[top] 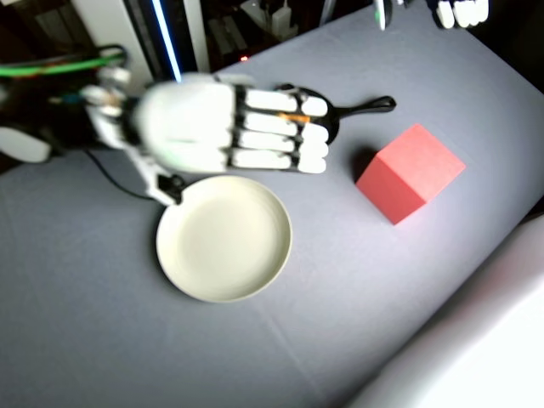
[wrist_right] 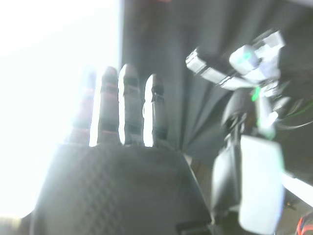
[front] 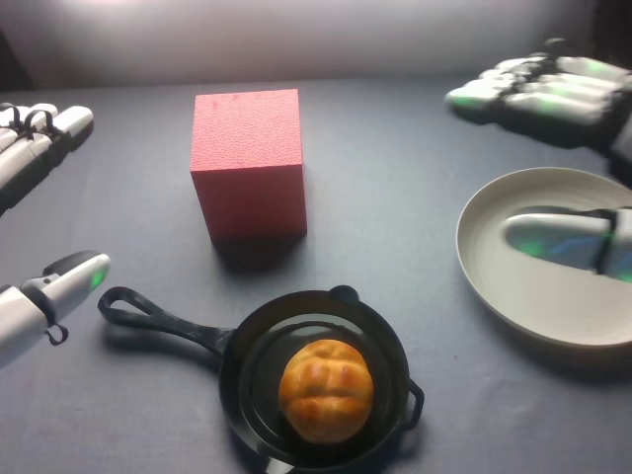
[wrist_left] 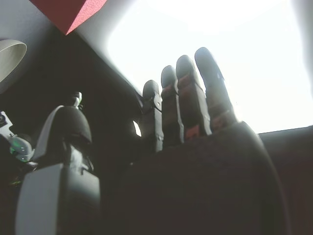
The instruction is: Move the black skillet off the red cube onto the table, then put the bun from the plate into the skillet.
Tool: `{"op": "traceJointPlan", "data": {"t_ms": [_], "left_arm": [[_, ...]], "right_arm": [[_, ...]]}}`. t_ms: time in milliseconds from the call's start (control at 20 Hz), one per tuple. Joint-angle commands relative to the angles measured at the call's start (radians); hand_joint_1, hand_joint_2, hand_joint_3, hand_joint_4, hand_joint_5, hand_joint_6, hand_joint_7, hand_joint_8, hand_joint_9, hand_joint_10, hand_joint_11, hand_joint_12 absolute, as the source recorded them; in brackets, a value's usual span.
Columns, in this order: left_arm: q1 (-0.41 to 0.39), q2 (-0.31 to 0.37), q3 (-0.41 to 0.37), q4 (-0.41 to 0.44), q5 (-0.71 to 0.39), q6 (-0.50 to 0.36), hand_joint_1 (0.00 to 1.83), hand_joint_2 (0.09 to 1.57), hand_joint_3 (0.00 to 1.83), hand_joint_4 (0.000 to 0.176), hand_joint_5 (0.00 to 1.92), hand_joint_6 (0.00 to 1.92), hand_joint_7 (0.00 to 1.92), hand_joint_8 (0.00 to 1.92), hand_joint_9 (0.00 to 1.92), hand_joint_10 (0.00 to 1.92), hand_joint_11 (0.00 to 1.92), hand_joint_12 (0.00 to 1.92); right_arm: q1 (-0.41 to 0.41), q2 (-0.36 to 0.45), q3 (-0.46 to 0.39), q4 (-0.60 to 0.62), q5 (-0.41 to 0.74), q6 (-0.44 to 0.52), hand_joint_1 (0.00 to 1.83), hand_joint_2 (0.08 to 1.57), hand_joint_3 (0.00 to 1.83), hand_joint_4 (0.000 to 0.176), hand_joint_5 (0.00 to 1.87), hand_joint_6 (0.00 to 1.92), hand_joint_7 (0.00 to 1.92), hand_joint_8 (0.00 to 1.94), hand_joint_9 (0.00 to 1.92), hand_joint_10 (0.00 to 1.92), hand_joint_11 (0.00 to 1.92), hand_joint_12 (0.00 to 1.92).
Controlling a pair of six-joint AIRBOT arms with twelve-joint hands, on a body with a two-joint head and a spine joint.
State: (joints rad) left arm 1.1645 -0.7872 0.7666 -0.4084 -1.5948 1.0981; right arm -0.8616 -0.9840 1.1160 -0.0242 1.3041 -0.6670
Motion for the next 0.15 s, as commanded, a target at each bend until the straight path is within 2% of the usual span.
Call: {"op": "traceJointPlan", "data": {"t_ms": [0,50,100], "left_arm": [[-0.003,0.010,0.003,0.009,-0.134,-0.003,0.33,1.27,0.00,0.000,0.12,0.00,0.30,0.01,0.34,0.01,0.00,0.70],[-0.004,0.012,0.004,0.011,-0.135,-0.009,0.33,1.25,0.00,0.000,0.09,0.00,0.31,0.01,0.35,0.02,0.00,0.69],[-0.011,0.014,0.009,0.025,-0.135,-0.023,0.35,1.24,0.00,0.000,0.06,0.00,0.26,0.00,0.35,0.01,0.00,0.74]], "right_arm": [[-0.008,0.016,-0.008,0.045,0.199,-0.012,0.40,1.29,0.01,0.028,0.34,0.00,0.38,0.00,0.42,0.01,0.29,0.25],[-0.027,0.030,-0.020,0.062,0.246,-0.021,0.42,1.28,0.00,0.015,0.40,0.00,0.46,0.00,0.51,0.01,0.36,0.31],[-0.056,0.047,-0.036,0.084,0.314,-0.034,0.45,1.23,0.00,0.026,0.44,0.00,0.55,0.01,0.64,0.01,0.42,0.48]]}}
